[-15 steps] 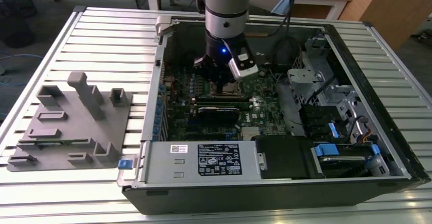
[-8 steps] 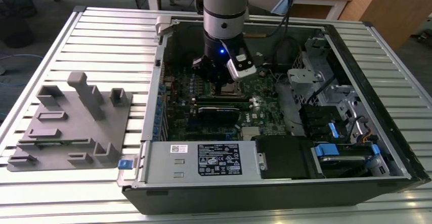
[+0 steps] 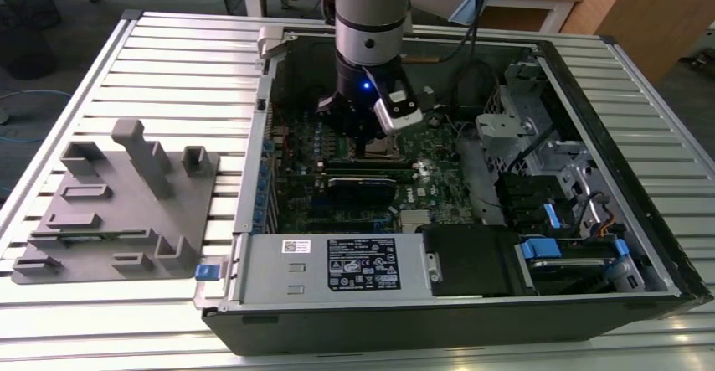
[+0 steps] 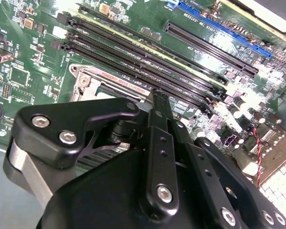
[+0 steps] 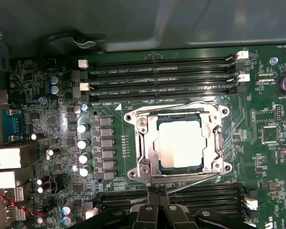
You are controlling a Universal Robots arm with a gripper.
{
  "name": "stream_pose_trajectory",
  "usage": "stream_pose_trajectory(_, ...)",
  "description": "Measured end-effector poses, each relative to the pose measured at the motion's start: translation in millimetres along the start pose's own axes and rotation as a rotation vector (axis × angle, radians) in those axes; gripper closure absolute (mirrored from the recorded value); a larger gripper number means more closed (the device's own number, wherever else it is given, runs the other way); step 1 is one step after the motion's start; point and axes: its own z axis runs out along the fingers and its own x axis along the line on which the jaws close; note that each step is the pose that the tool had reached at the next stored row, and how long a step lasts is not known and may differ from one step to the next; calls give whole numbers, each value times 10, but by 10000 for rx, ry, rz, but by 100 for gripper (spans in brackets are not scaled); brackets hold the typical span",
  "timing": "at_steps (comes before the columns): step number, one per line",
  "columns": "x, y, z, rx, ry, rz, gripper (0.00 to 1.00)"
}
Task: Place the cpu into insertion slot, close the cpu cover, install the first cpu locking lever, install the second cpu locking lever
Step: 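Install the second cpu locking lever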
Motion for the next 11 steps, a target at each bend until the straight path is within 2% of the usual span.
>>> stream_pose_trajectory(11,67,-4,64,1,1,0,89)
